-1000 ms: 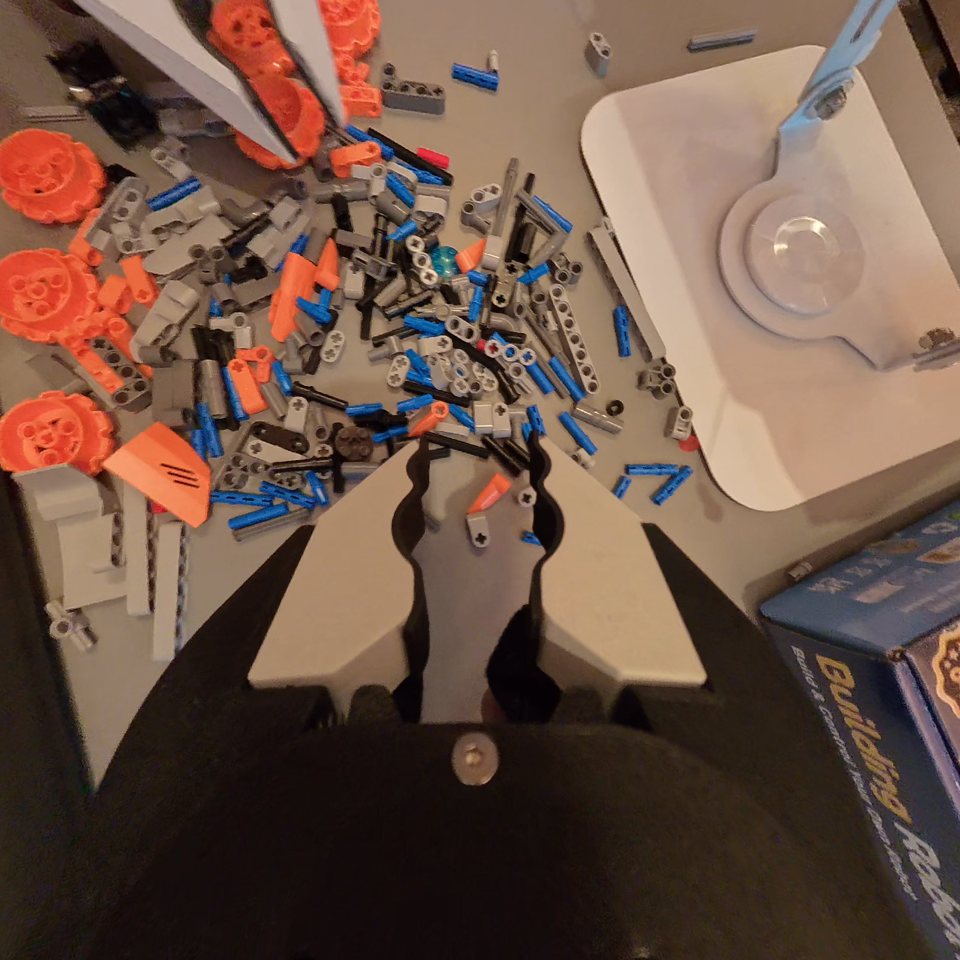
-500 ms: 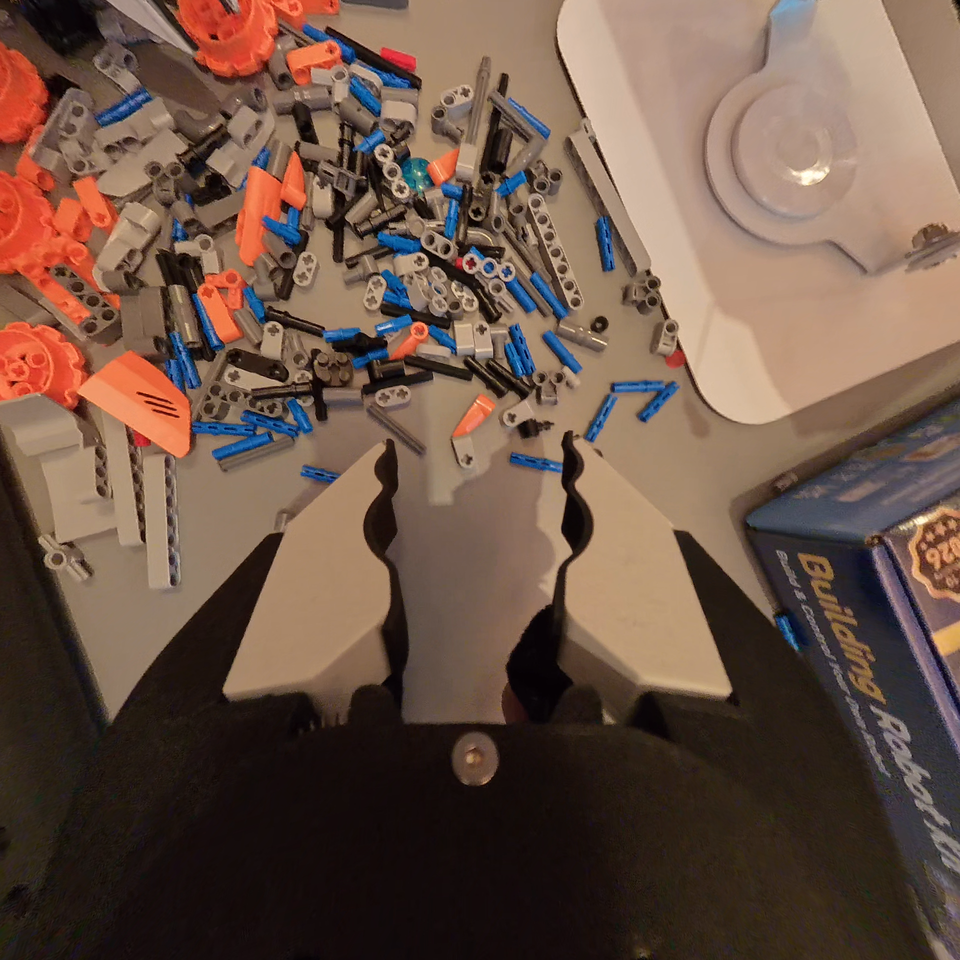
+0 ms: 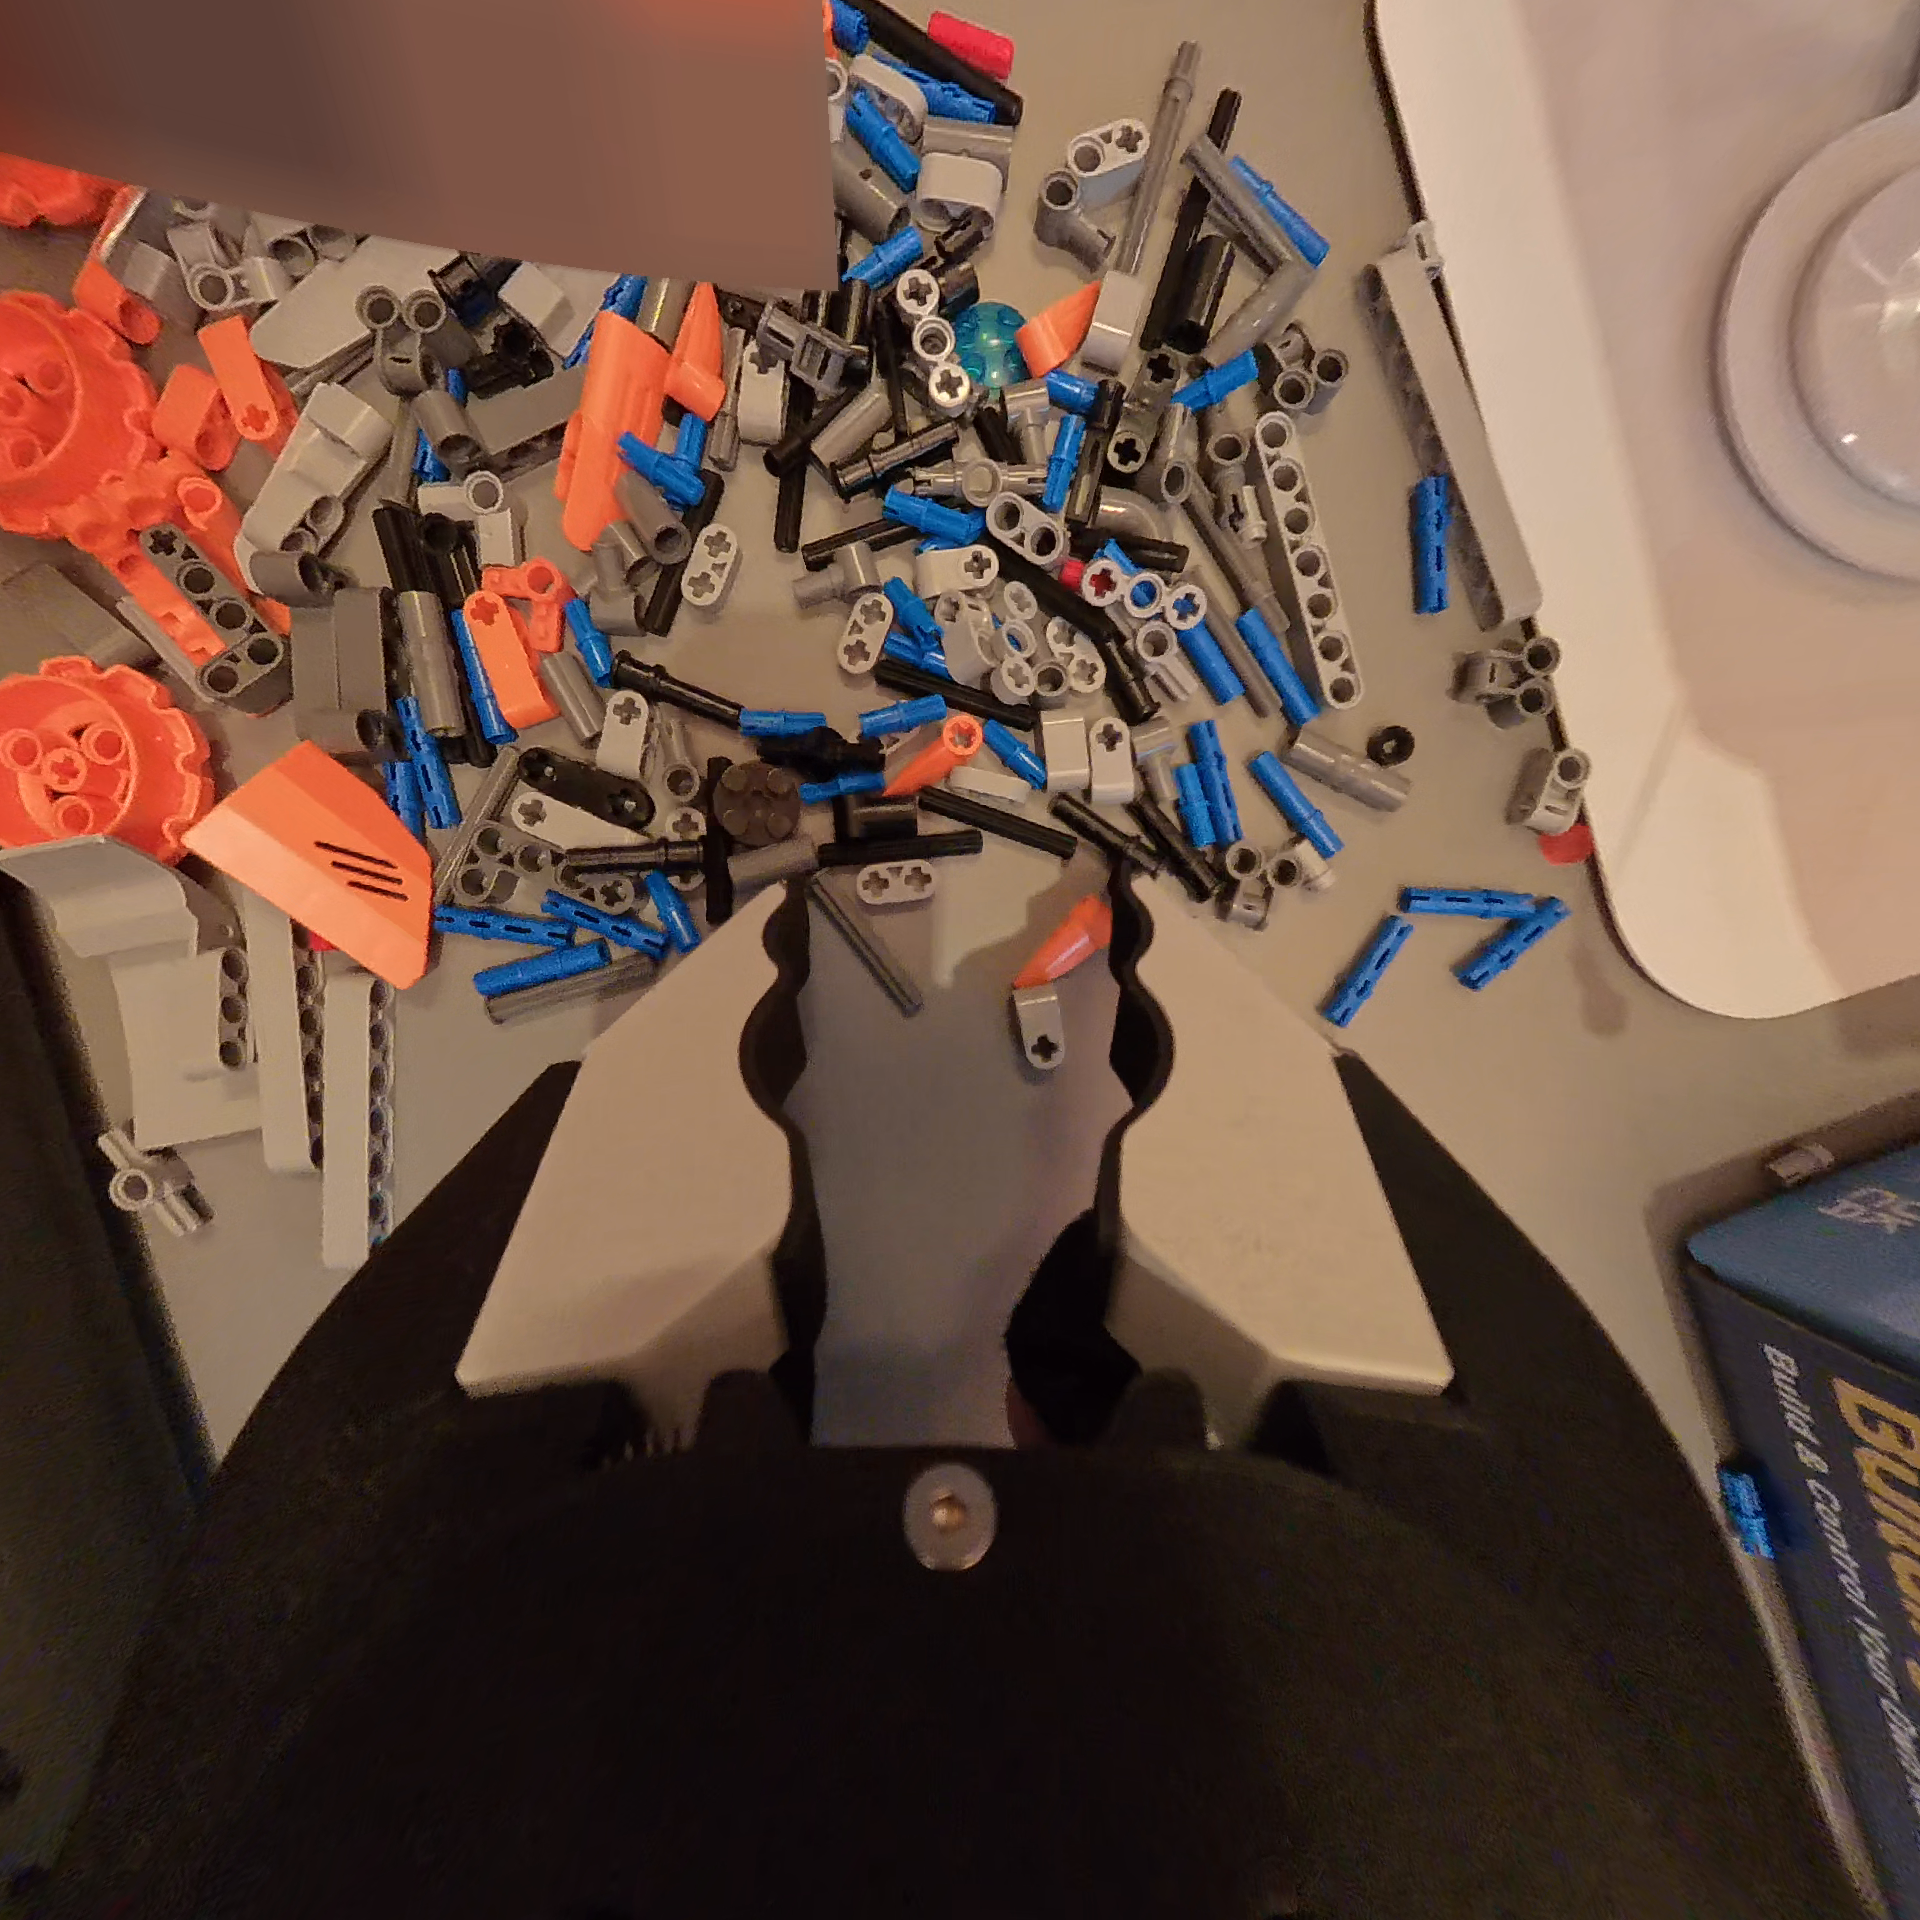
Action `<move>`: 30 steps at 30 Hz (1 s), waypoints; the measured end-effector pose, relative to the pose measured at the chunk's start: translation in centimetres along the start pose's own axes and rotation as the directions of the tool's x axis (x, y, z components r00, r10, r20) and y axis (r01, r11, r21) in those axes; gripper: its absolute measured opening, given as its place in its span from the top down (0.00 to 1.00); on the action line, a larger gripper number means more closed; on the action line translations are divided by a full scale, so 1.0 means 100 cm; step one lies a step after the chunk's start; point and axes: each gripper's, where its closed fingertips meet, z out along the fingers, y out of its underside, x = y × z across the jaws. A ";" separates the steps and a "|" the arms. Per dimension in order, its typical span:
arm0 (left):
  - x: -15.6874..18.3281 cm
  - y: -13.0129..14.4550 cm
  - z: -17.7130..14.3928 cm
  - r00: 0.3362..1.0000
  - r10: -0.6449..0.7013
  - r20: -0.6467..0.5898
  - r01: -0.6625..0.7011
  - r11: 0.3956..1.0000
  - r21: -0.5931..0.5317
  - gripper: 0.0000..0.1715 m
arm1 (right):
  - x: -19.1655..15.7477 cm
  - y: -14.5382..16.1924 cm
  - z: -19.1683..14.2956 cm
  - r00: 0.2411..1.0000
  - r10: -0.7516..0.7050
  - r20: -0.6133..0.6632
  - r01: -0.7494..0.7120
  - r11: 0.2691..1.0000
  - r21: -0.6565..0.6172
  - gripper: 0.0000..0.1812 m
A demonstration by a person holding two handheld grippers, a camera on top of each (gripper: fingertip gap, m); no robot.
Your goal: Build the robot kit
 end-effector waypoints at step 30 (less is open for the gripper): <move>-0.003 0.013 -0.011 0.999 -0.042 0.027 0.042 0.999 0.012 0.94 | -0.039 -0.069 0.021 0.981 -0.103 0.163 0.085 0.990 0.109 0.62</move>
